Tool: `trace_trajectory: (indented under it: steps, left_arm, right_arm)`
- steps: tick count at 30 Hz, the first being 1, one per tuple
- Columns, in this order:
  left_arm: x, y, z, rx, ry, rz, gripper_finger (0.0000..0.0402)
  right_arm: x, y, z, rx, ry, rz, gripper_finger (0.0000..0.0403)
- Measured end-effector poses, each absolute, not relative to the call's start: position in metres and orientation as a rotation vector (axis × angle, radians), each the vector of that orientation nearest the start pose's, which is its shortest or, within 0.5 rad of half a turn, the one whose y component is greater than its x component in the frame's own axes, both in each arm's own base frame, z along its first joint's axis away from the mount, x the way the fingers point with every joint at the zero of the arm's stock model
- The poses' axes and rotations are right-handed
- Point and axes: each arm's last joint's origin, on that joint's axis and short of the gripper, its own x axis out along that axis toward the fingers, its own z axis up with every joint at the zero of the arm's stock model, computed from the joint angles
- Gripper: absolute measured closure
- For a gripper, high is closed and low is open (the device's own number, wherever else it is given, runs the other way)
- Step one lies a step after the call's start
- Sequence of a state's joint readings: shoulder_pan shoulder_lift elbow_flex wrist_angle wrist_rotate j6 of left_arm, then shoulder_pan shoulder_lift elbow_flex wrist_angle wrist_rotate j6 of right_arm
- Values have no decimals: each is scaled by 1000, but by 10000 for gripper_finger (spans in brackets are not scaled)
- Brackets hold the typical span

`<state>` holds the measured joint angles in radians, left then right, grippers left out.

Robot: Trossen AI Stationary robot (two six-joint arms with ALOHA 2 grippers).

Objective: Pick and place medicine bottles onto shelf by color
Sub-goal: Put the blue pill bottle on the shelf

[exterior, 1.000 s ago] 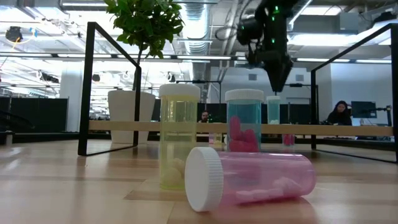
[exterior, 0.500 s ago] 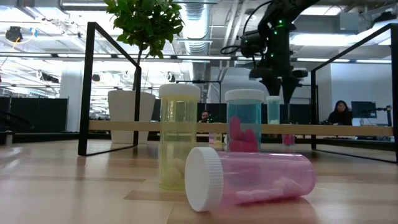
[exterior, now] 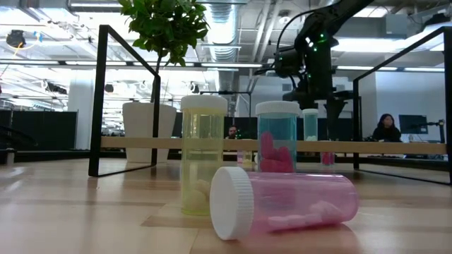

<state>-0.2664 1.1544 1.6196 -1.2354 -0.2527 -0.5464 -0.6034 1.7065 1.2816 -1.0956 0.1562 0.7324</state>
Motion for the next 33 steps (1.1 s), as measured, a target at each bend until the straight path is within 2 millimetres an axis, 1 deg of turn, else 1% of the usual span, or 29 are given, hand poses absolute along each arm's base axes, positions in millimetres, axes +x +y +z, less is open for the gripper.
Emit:
trace_trajectory:
  steps: [11,14,16,20,26,33]
  left_arm:
    - [168,-33,441,-298,710,267,210]
    - [168,-30,441,-299,711,288,210]
    - [169,-28,441,-304,708,304,210]
    - [170,-21,441,-320,703,341,210]
    - [171,-13,441,-327,709,355,210]
    - [171,-8,441,-343,709,374,210]
  right_arm:
    - [242,-191,222,947,1224,-1204,163]
    - [244,-191,215,973,1186,-1190,163]
    - [245,-189,211,964,1192,-1177,163]
    - [239,-186,200,971,1230,-1182,163]
    - [233,-184,185,984,1231,-1189,163]
    - [238,-185,180,979,1167,-1166,163]
